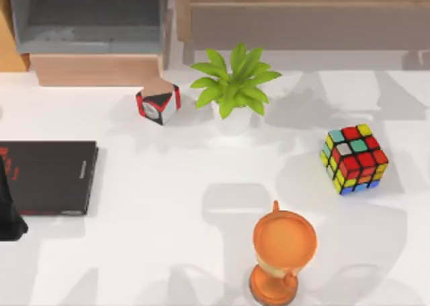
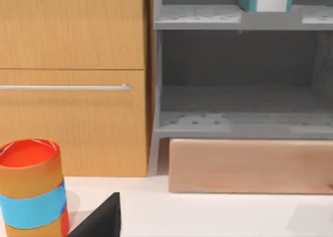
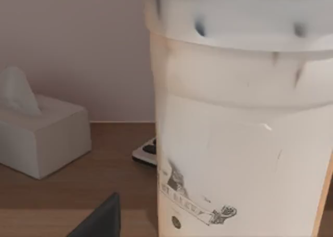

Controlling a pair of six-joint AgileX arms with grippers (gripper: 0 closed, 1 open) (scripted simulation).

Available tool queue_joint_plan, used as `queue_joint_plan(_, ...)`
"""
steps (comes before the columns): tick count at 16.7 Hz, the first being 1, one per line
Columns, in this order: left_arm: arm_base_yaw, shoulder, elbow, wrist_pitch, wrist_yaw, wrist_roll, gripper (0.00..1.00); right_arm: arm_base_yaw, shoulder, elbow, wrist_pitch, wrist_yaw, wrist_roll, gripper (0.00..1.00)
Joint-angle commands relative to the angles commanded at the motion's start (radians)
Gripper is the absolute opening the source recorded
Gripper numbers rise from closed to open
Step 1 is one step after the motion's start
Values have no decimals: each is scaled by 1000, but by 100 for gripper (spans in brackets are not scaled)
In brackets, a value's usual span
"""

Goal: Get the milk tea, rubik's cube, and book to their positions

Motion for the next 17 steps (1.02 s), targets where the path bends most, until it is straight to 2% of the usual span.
queue_joint_plan(7, 0, 0, 0, 0, 0, 0, 100, 25, 189, 281, -88, 28, -1, 100)
queue_joint_plan(12, 0, 0, 0, 0, 0, 0, 100, 28, 208, 308, -98, 31, -1, 100)
queue_joint_plan(17, 0, 0, 0, 0, 0, 0, 100, 28, 208, 308, -98, 31, -1, 62)
